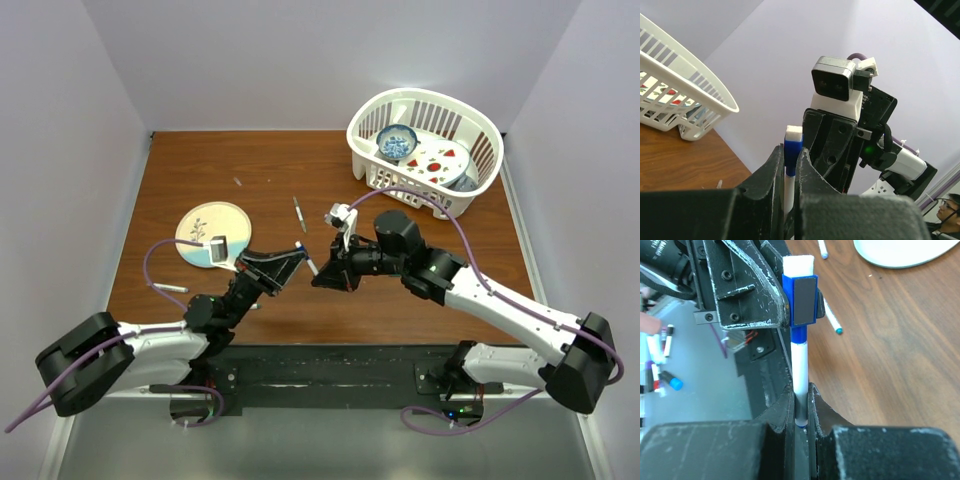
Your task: Insert the pens into the pen caps
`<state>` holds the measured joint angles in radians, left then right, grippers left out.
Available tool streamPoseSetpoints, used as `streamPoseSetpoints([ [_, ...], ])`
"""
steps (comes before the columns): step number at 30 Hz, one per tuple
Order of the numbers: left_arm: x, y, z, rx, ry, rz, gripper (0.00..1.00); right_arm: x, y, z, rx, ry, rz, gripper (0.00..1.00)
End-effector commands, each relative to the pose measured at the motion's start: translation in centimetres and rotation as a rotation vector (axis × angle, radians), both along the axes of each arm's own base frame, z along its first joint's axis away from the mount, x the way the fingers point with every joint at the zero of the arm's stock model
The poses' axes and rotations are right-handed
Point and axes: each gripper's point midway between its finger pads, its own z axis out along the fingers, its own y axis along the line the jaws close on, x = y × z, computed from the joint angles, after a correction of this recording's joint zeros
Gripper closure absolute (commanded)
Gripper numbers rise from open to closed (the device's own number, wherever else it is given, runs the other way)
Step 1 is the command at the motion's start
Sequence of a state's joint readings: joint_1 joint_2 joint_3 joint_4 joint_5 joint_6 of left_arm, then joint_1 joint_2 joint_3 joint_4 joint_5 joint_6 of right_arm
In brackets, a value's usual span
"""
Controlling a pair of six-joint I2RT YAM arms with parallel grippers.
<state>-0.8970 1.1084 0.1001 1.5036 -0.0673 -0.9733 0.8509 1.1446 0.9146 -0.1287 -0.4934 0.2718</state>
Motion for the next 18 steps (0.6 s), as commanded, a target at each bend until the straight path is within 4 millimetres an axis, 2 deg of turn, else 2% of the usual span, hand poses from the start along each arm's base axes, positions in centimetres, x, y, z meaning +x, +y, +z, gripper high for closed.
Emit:
streamPoseSetpoints([
  [1, -11.0, -3.0, -11.7, 0.370, 0.075, -0.508, 1.00, 7.4, -0.4, 20.7, 0.526, -0.414, -0.247, 1.00],
  [5, -10.8, -3.3, -12.6, 0.422, 0.074, -0.488, 1.00, 7.4, 0.1, 21.7, 0.543, -0.383, -0.219, 1.00],
  [10, -11.1, -3.4, -13.1, 0.436, 0.073, -0.491, 1.00, 7.4, 0.5, 21.3, 0.513, -0.398, -0.190, 1.00],
  [13, -10.6, -3.7, -11.9, 0.411, 0.069, -0.474, 1.00, 6.8, 0.8, 19.3, 0.458, -0.380, -0.143, 1.00],
  [14, -10.3, -3.8, -11.6, 0.407, 0.071, -0.459, 1.00, 6.5, 0.8, 17.4, 0.432, -0.353, -0.130, 1.00],
  [16, -8.3, -4.6, -9.7, 0.425, 0.066, -0.381, 1.00, 5.8, 0.8, 14.9, 0.398, -0.295, -0.111, 1.00],
  [17, -7.3, -5.3, -7.4, 0.413, 0.035, -0.342, 1.00, 5.2, 0.5, 12.2, 0.361, -0.247, -0.105, 1.00],
  [18, -6.5, -5.2, -7.8, 0.481, 0.045, -0.301, 1.00, 5.1, 0.2, 10.7, 0.336, -0.219, -0.116, 1.00],
])
